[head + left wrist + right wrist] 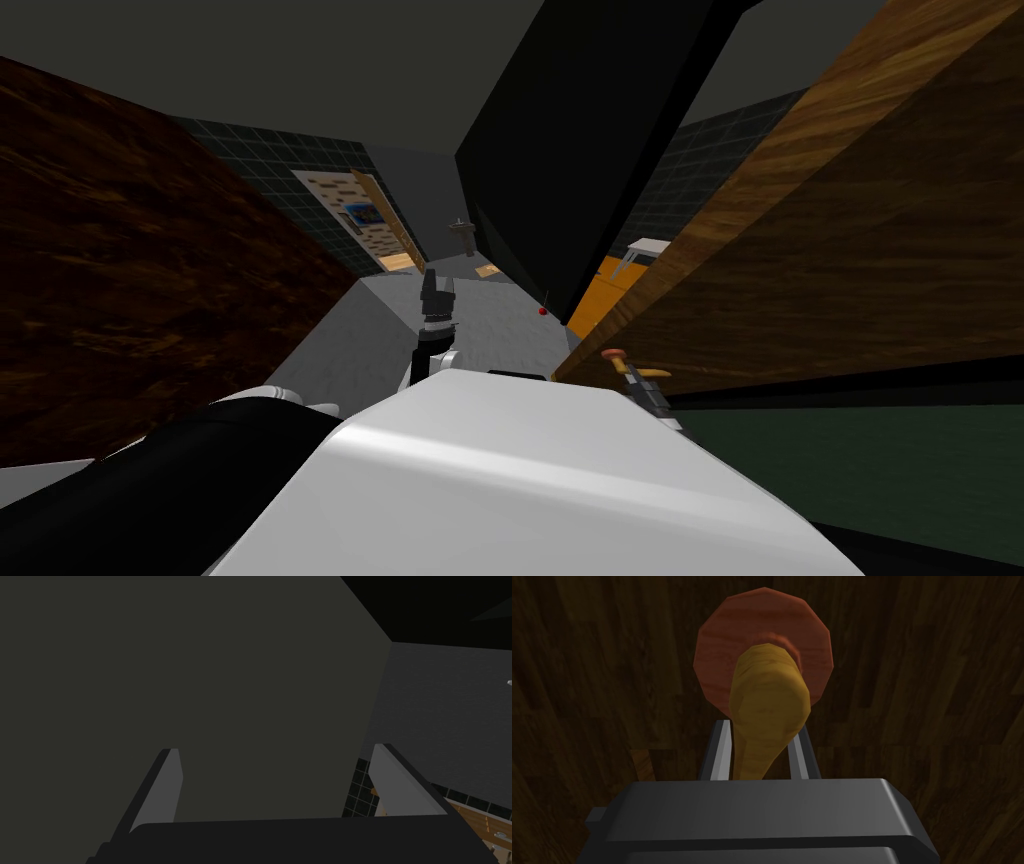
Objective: Pull the door open
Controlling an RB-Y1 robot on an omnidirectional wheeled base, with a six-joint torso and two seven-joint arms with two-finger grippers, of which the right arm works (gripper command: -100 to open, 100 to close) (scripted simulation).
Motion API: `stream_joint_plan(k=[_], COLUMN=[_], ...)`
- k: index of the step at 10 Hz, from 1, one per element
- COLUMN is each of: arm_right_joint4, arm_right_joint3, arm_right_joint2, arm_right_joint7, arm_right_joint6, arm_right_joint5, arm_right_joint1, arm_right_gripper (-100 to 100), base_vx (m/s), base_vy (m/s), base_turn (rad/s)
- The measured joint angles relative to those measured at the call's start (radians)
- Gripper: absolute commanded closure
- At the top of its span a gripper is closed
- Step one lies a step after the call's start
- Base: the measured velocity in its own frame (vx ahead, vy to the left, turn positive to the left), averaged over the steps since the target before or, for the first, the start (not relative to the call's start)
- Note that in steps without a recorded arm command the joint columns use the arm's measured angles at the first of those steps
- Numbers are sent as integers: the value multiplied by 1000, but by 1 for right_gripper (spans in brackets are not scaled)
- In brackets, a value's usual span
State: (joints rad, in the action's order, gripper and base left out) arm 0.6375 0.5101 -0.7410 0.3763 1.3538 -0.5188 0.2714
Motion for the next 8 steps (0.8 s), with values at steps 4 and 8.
stream_joint_plan(k=[4, 8], arm_right_joint4=[-40, -104], arm_right_joint3=[6, 23], arm_right_joint2=[5, 22], arm_right_joint7=[9, 18], arm_right_joint6=[43, 112], arm_right_joint5=[-7, -6], arm_right_joint1=[4, 3], arm_right_gripper=[100, 100], base_vx=[20, 7], base_vy=[-19, -10], base_turn=[19, 21])
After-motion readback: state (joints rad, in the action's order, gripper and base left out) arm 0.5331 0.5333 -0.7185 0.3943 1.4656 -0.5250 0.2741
